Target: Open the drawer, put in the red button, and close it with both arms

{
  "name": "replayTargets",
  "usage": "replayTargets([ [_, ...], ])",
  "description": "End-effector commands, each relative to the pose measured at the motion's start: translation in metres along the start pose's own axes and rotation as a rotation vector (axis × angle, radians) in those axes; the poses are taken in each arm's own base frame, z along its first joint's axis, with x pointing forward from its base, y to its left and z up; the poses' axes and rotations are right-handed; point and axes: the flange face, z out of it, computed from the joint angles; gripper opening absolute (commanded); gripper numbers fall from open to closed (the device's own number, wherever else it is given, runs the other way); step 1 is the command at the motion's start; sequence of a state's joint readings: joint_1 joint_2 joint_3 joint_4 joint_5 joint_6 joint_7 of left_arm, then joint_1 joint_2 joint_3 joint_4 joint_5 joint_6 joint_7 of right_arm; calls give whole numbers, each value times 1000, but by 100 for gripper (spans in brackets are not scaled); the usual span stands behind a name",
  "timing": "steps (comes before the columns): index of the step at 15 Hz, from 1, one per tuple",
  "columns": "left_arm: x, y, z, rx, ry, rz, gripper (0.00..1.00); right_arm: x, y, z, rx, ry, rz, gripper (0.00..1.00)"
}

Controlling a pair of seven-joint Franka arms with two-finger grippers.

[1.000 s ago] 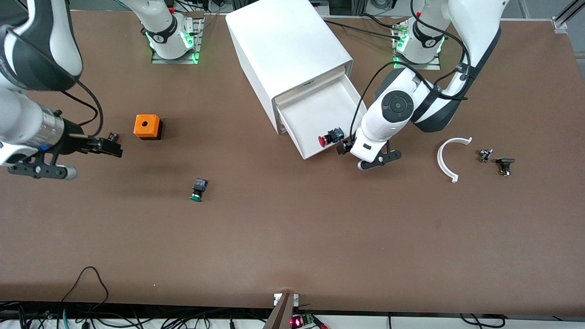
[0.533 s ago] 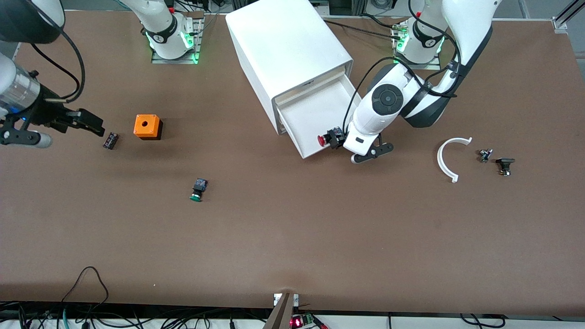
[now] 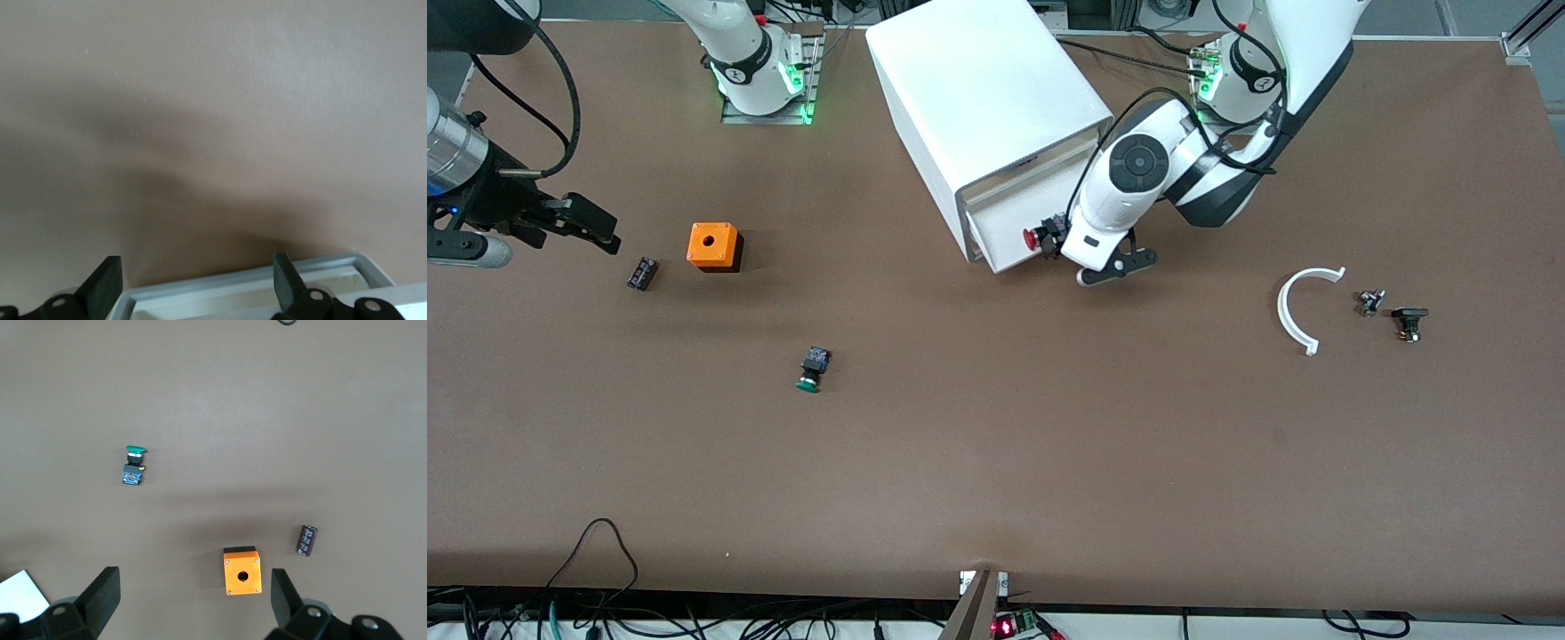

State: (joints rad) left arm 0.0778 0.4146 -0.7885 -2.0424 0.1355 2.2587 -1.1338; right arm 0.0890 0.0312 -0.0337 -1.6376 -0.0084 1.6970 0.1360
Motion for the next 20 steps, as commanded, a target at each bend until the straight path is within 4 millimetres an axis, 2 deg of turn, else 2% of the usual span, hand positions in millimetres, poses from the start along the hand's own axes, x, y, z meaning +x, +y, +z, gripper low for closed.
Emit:
replayTargets([
  [1, -23, 1, -1, 0, 1, 4, 100, 2, 3, -5, -5, 8, -3, 100],
  [4, -32, 2, 1, 8, -6, 18, 100, 4, -1, -15, -10, 29, -7, 100],
  [13, -62, 11, 6, 3, -64, 29, 100, 7, -2, -20, -20, 25, -13, 100],
  [18, -73, 14, 10, 9, -73, 32, 100, 5, -2, -20, -21, 7, -16, 100],
  [20, -73, 14, 10, 8, -72, 32, 100, 6, 0, -27, -18, 24, -6, 100],
])
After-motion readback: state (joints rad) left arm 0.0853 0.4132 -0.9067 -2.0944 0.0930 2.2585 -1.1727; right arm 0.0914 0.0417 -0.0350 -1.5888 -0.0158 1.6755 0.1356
